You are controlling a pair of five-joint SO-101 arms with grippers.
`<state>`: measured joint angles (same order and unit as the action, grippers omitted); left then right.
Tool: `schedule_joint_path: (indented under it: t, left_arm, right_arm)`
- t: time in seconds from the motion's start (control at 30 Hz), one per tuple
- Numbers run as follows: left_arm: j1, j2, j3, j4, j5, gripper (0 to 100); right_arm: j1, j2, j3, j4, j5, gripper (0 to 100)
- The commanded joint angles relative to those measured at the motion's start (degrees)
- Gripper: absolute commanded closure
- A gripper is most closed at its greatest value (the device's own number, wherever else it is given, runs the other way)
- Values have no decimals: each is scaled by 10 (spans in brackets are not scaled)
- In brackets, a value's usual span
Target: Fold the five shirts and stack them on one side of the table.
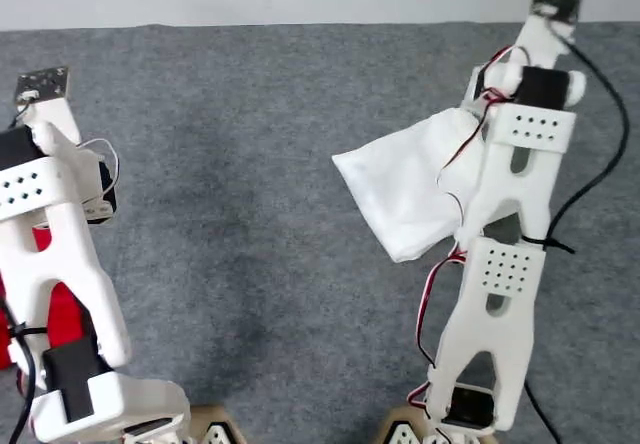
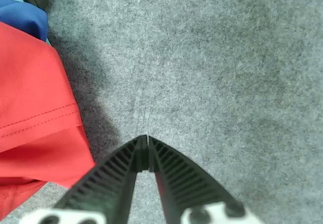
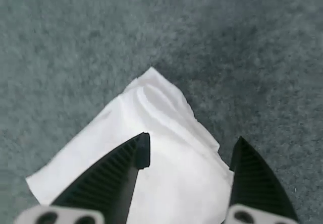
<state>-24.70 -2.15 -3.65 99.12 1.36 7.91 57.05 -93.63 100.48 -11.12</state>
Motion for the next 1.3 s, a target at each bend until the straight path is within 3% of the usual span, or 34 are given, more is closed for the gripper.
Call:
schedule_joint_path:
  t: [0.0, 0.27, 0.5, 0.77, 1.0, 1.27]
  left_arm:
    - [3, -25, -1, 14, 5, 994]
    - [3, -25, -1, 14, 5, 994]
    - [3, -22, -1, 14, 5, 994]
    - [3, -24, -1, 14, 5, 994]
    - [3, -22, -1, 14, 5, 994]
    - [3, -21, -1, 14, 4, 994]
  right_arm:
    - [13, -87, 20, 28, -18, 738]
    - [5, -291, 399, 24, -132, 736]
    - [-61, -380, 624, 22, -274, 736]
    - [-106, -287, 651, -77, -347, 731]
    - [-108, -220, 651, -140, -356, 548]
    - [-110, -168, 651, -207, -353, 541]
